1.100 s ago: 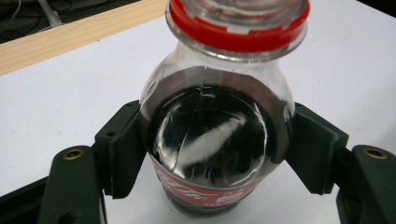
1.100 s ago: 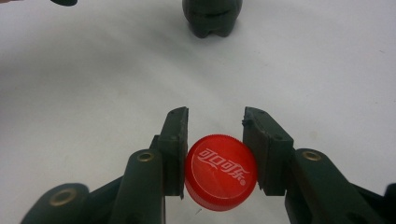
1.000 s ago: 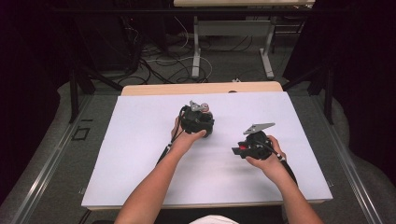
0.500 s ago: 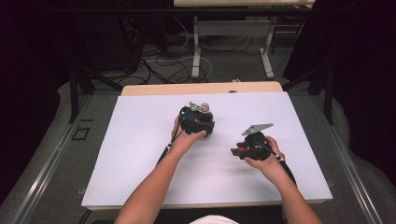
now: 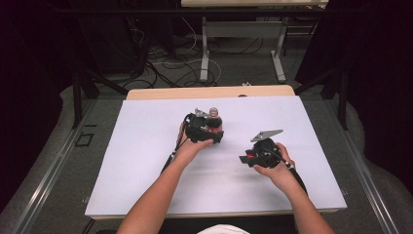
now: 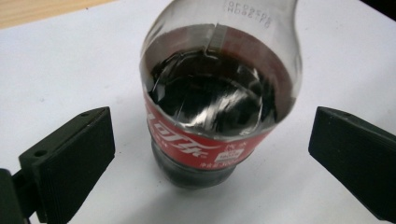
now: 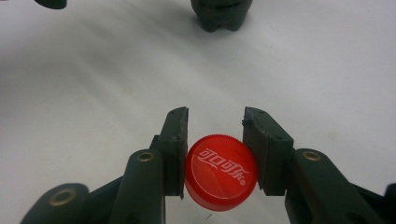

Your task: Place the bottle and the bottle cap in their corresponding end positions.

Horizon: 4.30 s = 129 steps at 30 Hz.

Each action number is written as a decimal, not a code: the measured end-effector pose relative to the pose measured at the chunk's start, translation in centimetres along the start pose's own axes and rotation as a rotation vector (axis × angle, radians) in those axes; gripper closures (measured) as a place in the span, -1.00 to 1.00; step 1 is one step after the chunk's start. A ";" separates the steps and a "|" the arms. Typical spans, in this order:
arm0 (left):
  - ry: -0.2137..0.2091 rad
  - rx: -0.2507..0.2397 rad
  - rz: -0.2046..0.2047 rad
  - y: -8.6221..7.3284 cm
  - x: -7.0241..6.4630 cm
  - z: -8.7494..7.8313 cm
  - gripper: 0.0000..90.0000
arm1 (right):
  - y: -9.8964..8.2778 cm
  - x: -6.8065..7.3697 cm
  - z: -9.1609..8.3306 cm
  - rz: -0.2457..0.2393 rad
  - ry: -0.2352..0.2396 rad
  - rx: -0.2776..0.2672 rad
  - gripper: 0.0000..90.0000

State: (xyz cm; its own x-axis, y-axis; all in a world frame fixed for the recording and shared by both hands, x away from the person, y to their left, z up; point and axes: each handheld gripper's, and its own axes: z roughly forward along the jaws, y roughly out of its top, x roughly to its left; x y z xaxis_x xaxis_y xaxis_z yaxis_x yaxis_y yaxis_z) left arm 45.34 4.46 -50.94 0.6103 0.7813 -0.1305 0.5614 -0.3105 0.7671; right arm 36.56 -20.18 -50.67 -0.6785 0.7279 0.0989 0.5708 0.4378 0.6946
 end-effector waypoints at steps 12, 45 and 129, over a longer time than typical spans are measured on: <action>-0.035 -0.033 -0.017 -0.8 0.6 -3.5 -0.98 | 0.0 0.0 0.4 0.009 0.001 0.002 0.35; 0.064 -0.070 -0.084 -5.5 3.6 -12.9 -0.98 | 2.8 4.7 5.9 -0.068 0.107 0.011 0.35; 0.109 -0.071 -0.193 -6.9 6.6 -13.1 -0.98 | 2.1 -1.7 1.0 0.061 -0.094 -0.121 -1.00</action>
State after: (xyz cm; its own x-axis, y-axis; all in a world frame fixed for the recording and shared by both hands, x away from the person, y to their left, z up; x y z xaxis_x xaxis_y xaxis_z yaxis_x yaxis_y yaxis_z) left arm 38.18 18.90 -48.89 0.4293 0.8776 -0.2132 0.6185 -0.1137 0.7775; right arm 39.41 -19.95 -50.10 -0.5947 0.7999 0.0806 0.5463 0.3286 0.7704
